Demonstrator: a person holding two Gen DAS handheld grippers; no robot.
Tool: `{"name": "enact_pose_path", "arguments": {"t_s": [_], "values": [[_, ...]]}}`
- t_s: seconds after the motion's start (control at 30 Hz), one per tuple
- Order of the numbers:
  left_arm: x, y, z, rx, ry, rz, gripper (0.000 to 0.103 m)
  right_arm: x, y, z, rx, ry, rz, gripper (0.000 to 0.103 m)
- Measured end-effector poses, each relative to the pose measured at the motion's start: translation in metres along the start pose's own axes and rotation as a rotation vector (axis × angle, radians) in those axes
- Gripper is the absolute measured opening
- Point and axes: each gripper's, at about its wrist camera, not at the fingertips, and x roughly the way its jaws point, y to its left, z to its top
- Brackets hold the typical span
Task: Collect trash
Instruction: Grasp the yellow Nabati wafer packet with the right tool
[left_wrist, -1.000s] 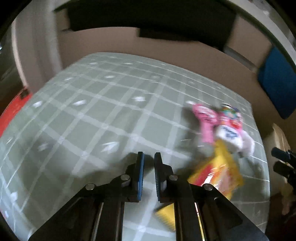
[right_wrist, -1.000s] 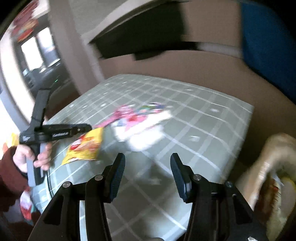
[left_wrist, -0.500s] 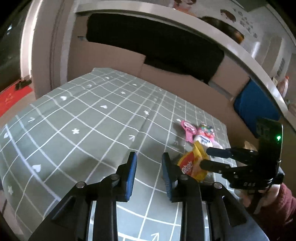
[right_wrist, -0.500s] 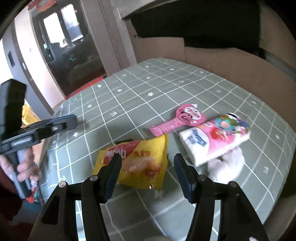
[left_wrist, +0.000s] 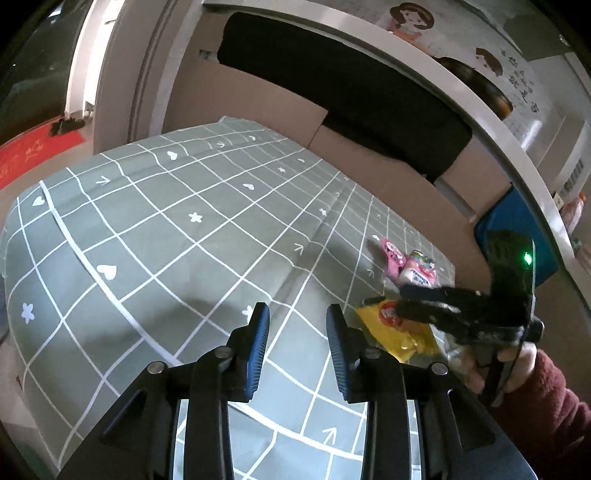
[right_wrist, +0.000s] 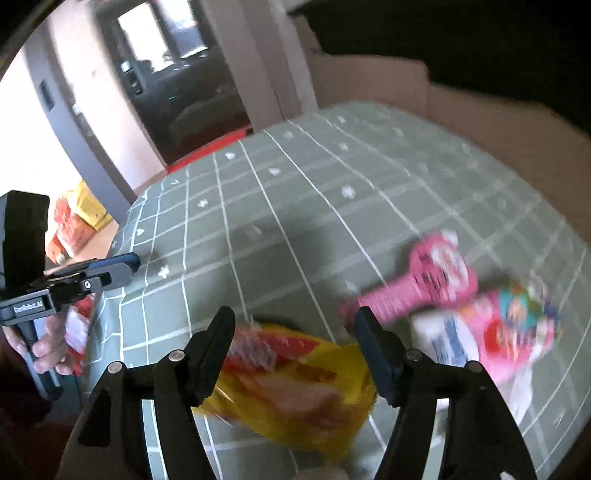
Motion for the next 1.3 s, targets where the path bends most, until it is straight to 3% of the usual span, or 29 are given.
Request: {"name": "enact_pose_path", "arguments": {"t_s": [0.13,0.23,0.33,0.4,0.5,0.77,0.8,0.87,0.93,1.0,1.07,1.17,1.3], "values": [[0.004,-0.001,0.000,-0.002,-0.005,0.001,0.033,-0.022,0.004,-0.032,-0.002,0.005,0.028,0.065],[0.007,-0.006,0.001,-0.001,-0.004,-0.007,0.033,-0.029,0.018,-0.047,-0.041,0.007,-0.006,0.066],[0.006,-0.013,-0.001,0.011,-0.009,-0.012,0.033,-0.036,0.029,-0.043,-0.078,-0.044,-0.113,0.066],[0.005,-0.014,0.000,0.020,-0.010,-0.010,0.034,-0.031,0.031,-0.036,-0.051,-0.057,-0.140,0.068],[0.002,-0.012,0.002,0.014,-0.018,-0.010,0.034,-0.012,0.030,-0.025,0.000,-0.025,-0.200,0.069],[0.001,-0.006,0.000,-0.013,-0.031,0.005,0.036,0.010,0.034,-0.025,-0.017,0.016,-0.287,0.070],[0.002,-0.007,0.000,-0.010,-0.033,0.009,0.036,0.012,0.033,-0.023,-0.011,0.022,-0.297,0.072],[0.003,-0.011,0.000,0.001,-0.035,0.014,0.036,0.015,0.029,-0.022,-0.005,0.039,-0.310,0.088],[0.004,-0.015,0.001,0.011,-0.037,0.017,0.036,0.015,0.029,-0.022,-0.013,0.050,-0.298,0.090],[0.006,-0.020,0.003,0.026,-0.041,0.020,0.036,0.010,0.029,-0.024,-0.010,0.039,-0.290,0.086],[0.009,-0.028,0.005,0.041,-0.045,0.014,0.037,0.001,0.027,-0.028,-0.004,0.006,-0.298,0.055],[0.018,-0.041,0.010,0.075,-0.035,-0.007,0.038,-0.021,0.024,-0.032,0.009,-0.045,-0.238,0.047],[0.042,-0.074,0.017,0.173,0.001,-0.068,0.040,-0.075,0.016,-0.048,0.058,-0.163,-0.284,0.046]]}}
